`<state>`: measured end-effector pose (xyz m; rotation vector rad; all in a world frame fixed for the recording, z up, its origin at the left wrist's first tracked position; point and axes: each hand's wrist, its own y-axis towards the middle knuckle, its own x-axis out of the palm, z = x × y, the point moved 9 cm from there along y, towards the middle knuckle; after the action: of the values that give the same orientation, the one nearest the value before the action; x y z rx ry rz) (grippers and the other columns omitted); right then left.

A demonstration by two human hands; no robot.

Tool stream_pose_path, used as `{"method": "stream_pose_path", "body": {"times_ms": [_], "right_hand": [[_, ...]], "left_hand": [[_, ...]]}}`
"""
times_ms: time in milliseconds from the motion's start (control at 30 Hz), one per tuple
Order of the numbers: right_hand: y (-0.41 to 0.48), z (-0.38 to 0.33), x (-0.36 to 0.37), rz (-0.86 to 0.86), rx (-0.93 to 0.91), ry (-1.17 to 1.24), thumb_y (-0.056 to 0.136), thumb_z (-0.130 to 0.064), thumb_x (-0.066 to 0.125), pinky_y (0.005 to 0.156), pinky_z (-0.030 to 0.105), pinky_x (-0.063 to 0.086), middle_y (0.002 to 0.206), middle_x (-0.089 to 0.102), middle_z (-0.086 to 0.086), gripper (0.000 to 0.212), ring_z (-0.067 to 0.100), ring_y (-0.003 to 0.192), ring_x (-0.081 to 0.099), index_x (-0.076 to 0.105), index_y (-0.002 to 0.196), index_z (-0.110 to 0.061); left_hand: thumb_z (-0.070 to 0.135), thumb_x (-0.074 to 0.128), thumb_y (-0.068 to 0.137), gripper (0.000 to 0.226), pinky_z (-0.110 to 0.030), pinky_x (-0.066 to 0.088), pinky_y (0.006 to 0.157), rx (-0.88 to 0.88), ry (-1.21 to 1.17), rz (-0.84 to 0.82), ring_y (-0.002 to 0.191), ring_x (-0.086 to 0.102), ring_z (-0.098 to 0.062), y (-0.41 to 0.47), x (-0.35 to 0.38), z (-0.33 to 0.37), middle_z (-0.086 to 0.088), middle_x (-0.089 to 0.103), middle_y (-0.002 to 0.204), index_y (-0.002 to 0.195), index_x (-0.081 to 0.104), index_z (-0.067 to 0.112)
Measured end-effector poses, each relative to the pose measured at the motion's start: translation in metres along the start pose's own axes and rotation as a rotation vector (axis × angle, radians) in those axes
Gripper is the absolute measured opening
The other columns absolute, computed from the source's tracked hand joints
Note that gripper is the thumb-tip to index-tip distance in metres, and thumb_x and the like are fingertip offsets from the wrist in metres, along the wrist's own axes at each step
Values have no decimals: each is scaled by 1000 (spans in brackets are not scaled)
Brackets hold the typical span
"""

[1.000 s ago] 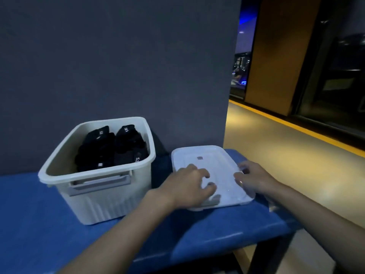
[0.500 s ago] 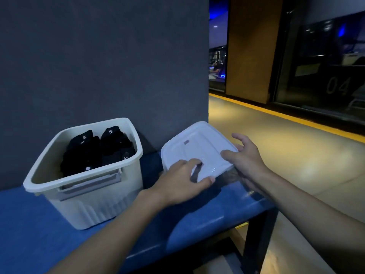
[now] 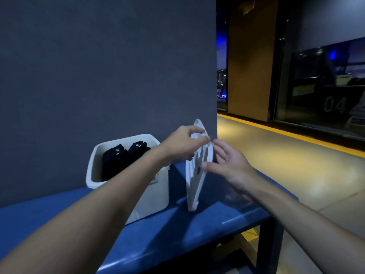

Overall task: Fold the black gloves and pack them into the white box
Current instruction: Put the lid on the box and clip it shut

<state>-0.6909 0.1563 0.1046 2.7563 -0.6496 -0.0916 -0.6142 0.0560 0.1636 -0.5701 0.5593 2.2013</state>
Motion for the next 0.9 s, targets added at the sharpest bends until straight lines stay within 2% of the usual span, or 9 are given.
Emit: {"method": "stream_pose_path", "body": {"times_ms": [67, 167, 300, 367, 433, 567, 700, 767, 900], "right_hand": [[0, 1, 10, -13, -18, -31, 78, 1, 76, 113, 38, 40, 146, 51, 0, 79, 8, 132, 49, 40, 147, -13], [-2, 10, 26, -61, -37, -115, 80, 0, 75, 111, 33, 41, 128, 65, -8, 60, 1, 122, 56, 56, 133, -19], [0, 23, 41, -96, -30, -191, 79, -7, 78, 98, 12, 41, 129, 54, -20, 69, 0, 125, 48, 43, 130, -38], [4, 25, 43, -53, -50, -246, 79, -13, 79, 99, 16, 41, 127, 55, -19, 66, 1, 123, 50, 45, 131, -34], [6, 22, 46, -14, -79, -291, 79, -19, 80, 104, 22, 41, 132, 56, -14, 69, 2, 124, 50, 47, 140, -25], [8, 8, 50, 11, -150, -319, 85, -25, 74, 106, 20, 37, 141, 50, -16, 69, -3, 128, 45, 42, 146, -26], [14, -7, 60, -71, -209, -419, 86, -19, 74, 87, -6, 31, 142, 43, -22, 69, -7, 130, 38, 42, 146, -28], [19, -14, 67, -74, -255, -443, 85, -16, 75, 86, -4, 35, 134, 50, -20, 58, -11, 118, 47, 53, 138, -27], [29, -26, 96, -90, -363, -481, 84, -11, 74, 92, 3, 38, 122, 61, -15, 39, -19, 109, 50, 68, 122, -17]], "left_hand": [[36, 63, 89, 43, -34, 52, 58, -5, -35, 2, 60, 52, -20, -4, -8, -4, -5, 58, 79, 132, 58, 31], [25, 57, 92, 30, -34, 58, 67, -13, -42, 50, 71, 60, -22, -7, -20, -7, -8, 65, 95, 120, 67, 26], [34, 73, 85, 48, -30, 57, 83, 34, 122, 11, 103, 66, -15, -12, -21, -3, -4, 65, 122, 129, 58, 20], [29, 78, 83, 58, -27, 49, 97, 65, 204, 40, 122, 57, -11, -13, -26, -2, -2, 60, 132, 134, 55, 16], [19, 77, 82, 60, -23, 45, 102, 94, 196, 75, 130, 51, -8, -15, -33, 0, -3, 58, 137, 137, 54, 13], [14, 74, 83, 62, -25, 44, 105, 149, 96, 166, 130, 52, -9, -22, -54, 6, -3, 57, 139, 141, 51, 11], [27, 78, 77, 66, -44, 48, 106, 174, -71, 360, 128, 56, -14, -43, -96, 3, 1, 60, 137, 138, 54, 16], [30, 78, 78, 64, -45, 51, 102, 162, -131, 459, 129, 54, -13, -59, -119, -3, 4, 59, 136, 137, 54, 18], [26, 74, 87, 59, -30, 47, 104, 121, -52, 604, 122, 49, 1, -93, -159, -19, 7, 54, 135, 140, 52, 16]]}}
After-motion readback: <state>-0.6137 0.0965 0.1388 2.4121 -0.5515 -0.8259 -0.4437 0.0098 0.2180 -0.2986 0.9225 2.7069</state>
